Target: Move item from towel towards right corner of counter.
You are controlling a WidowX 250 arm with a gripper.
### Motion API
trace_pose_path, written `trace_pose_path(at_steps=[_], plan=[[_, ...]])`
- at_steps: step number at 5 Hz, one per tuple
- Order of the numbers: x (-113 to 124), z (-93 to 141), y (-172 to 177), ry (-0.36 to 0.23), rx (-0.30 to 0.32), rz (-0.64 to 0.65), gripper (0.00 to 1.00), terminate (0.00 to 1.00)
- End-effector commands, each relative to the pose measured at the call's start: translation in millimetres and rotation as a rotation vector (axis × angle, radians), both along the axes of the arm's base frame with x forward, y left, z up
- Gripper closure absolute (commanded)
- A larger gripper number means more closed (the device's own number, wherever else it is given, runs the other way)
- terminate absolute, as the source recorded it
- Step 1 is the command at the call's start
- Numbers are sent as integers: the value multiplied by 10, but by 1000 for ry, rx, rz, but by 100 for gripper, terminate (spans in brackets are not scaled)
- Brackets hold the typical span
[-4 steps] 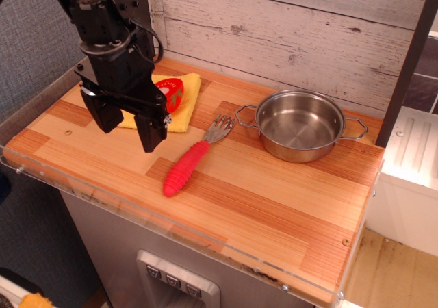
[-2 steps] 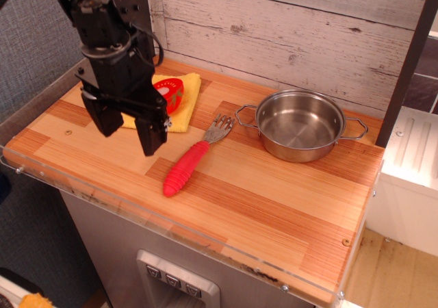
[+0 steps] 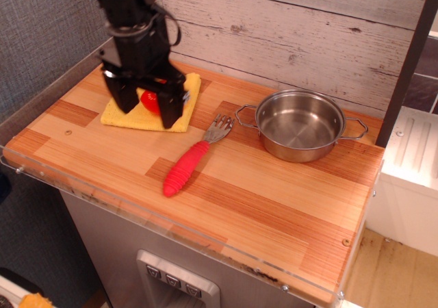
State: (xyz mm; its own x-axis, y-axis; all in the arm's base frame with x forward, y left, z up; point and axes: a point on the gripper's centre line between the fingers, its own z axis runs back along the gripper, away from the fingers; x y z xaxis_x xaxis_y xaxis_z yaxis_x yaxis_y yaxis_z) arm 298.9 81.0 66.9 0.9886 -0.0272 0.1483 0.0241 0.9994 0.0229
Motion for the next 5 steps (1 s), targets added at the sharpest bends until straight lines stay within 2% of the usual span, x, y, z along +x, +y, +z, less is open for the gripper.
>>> trace_pose_path(at_steps=[1, 3, 5], plan=[[459, 140, 160, -69, 54, 38, 0, 0], [525, -10, 510, -39, 80, 89, 0, 0], [456, -214, 561, 10, 54, 104, 0, 0]])
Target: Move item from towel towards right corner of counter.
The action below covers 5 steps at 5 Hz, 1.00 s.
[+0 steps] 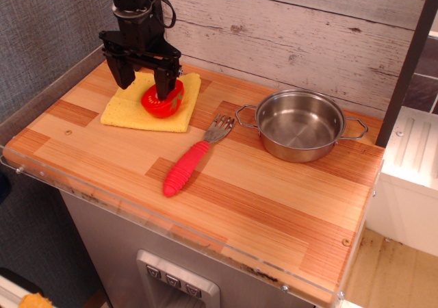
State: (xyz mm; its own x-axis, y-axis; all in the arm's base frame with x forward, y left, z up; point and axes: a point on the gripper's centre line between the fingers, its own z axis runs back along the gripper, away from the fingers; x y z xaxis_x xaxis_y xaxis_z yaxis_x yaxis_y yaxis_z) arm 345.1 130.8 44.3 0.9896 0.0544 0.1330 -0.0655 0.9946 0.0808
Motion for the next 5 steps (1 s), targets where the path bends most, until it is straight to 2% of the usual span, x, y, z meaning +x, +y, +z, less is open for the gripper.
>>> trace_pose_path(at_steps=[1, 3, 5], plan=[[-12, -19, 23, -1, -23, 13, 0, 0], [25, 226, -96, -71, -61, 16, 0, 0], [41, 76, -153, -43, -86, 29, 0, 0]])
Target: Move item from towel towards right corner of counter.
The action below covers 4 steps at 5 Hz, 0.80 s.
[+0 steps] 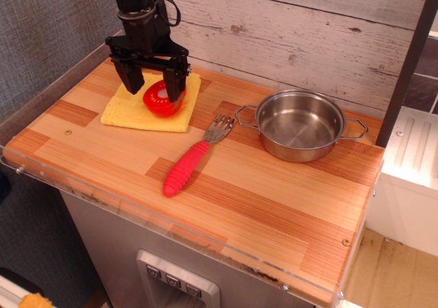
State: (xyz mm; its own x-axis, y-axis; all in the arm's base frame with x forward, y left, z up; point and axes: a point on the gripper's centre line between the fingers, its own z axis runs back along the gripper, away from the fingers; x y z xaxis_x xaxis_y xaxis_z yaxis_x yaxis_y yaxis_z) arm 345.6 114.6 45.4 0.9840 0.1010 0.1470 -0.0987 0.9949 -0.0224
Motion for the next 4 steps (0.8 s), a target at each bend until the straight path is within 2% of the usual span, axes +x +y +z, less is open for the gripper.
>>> trace_pose_path(at_steps=[1, 3, 4], plan=[[51, -31, 0, 4, 18, 0, 0, 0], [81, -154, 10, 26, 14, 4, 0, 0], [88, -52, -47, 2, 9, -8, 100, 0]])
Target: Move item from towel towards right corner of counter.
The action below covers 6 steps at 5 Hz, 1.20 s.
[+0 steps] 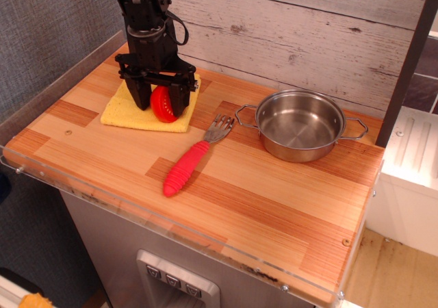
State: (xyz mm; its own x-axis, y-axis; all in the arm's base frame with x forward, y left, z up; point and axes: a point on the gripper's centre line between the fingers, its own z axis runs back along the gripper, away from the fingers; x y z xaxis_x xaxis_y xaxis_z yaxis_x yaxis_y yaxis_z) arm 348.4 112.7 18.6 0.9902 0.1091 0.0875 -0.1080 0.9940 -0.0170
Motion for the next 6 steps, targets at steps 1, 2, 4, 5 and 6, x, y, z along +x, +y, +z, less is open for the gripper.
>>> trace_pose_path(at_steps=[1, 2, 4, 5, 6], plan=[[37, 397, -96, -99, -8, -26, 100, 0], [-64, 640, -216, -145, -29, -41, 100, 0], [-485, 601, -953, -102, -51, -172, 100, 0], [-668, 436, -1295, -77, -41, -237, 100, 0], [-744, 300, -1614, -65, -37, -303, 100, 0]])
